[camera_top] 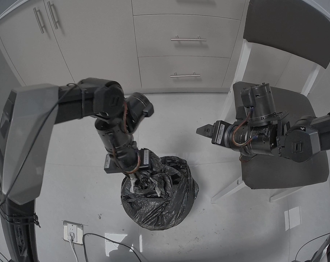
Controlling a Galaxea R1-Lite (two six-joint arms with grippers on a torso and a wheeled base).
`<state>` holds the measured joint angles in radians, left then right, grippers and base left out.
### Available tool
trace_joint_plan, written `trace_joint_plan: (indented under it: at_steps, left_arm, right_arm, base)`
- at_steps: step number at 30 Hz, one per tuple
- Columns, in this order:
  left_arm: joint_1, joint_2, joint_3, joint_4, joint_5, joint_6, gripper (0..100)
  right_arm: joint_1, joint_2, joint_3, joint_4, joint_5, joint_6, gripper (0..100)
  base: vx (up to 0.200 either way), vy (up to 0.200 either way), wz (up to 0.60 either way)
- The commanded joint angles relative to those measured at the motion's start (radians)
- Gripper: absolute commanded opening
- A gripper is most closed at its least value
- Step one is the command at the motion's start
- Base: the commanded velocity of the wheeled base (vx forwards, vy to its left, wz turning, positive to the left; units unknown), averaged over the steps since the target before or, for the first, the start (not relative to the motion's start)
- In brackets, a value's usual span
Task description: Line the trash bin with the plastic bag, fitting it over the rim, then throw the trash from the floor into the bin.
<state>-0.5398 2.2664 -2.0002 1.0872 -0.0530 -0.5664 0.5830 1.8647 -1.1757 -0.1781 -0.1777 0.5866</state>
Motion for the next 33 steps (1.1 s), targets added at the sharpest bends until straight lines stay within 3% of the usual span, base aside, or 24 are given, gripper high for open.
trace_joint_plan:
  at_steps: [1, 7, 14, 15, 33]
  left_arm:
    - [-0.046, 0.059, 0.000, -0.023, 0.007, 0.002, 0]
    - [-0.062, 0.120, 0.000, -0.110, 0.008, 0.025, 0]
    - [-0.046, 0.133, 0.000, -0.109, 0.008, 0.023, 0]
    - [-0.046, 0.133, 0.000, -0.109, 0.008, 0.023, 100]
    - [-0.037, 0.145, 0.000, -0.124, 0.027, 0.016, 100]
  right_arm:
    - [-0.020, -0.004, 0.004, -0.003, 0.000, 0.001, 100]
    - [-0.034, -0.009, 0.016, -0.034, 0.000, -0.002, 100]
    - [-0.037, -0.012, 0.016, -0.047, 0.000, -0.002, 100]
    - [-0.037, -0.012, 0.016, -0.047, 0.000, -0.002, 100]
    - [-0.034, -0.012, 0.025, -0.047, 0.000, -0.002, 100]
  base:
    - [0.000, 0.000, 0.00]
    - [0.000, 0.000, 0.00]
    - [0.000, 0.000, 0.00]
    - [0.000, 0.000, 0.00]
    - [0.000, 0.000, 0.00]
